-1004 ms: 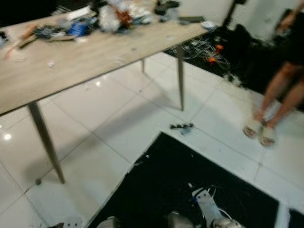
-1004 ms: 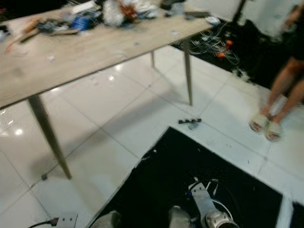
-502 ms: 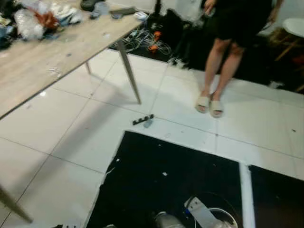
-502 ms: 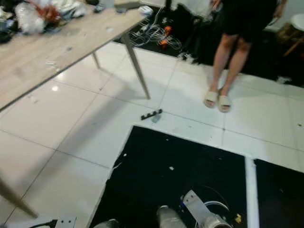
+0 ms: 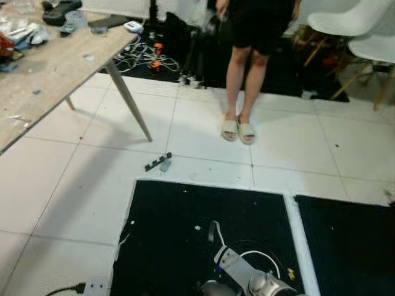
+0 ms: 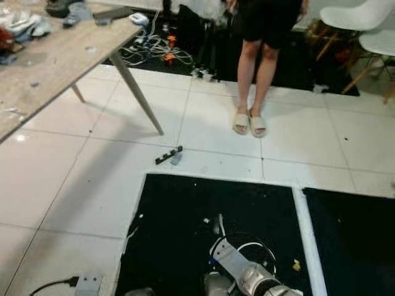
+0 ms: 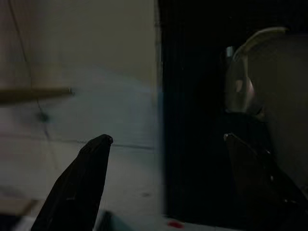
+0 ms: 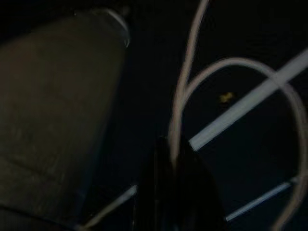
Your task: Picking trash to rubbish bin
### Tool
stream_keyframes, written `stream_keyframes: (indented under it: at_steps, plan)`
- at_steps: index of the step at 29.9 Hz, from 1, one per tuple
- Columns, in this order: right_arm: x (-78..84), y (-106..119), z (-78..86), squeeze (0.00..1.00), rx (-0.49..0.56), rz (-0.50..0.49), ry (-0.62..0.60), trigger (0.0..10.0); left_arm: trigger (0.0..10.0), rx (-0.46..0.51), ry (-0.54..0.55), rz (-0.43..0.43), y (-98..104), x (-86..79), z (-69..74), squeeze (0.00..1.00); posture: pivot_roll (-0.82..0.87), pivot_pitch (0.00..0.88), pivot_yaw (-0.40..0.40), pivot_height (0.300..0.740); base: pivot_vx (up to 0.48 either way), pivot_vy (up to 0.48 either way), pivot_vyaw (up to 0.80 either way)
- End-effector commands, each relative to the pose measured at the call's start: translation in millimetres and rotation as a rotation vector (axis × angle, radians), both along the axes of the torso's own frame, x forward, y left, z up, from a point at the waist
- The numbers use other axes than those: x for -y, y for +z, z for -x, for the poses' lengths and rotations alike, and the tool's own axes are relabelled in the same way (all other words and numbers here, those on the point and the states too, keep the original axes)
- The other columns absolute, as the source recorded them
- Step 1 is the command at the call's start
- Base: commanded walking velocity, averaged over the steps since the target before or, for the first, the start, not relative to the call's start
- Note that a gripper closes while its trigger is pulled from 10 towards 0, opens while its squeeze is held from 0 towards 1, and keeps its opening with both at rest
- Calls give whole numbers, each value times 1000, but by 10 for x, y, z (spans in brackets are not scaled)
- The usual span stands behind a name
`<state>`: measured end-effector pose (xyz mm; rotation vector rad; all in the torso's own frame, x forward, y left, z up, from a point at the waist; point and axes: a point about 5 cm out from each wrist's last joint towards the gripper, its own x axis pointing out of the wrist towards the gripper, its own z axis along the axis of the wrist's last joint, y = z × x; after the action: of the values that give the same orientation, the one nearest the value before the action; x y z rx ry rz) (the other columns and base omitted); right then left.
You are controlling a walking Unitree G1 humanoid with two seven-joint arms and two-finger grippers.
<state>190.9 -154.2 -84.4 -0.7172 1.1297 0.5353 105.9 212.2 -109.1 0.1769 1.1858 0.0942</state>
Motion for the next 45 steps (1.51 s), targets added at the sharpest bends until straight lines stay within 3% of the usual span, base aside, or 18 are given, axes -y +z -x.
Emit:
stream_keyframes:
  at_steps: [1,17,45]
  plan:
    - [78,-43,101,0,-47,28,10,10000,10000,-24,-69,62,-39,204,25,0,92,123,-46,740,0,0,-781]
    - [46,-39,89,0,-52,34,51,10000,10000,-28,-102,49,-35,202,12,0,110,92,-55,740,0,0,-781]
    - [95,-66,153,0,-62,30,41,10000,10000,-34,-108,60,-38,220,12,0,109,121,-55,740,0,0,-780]
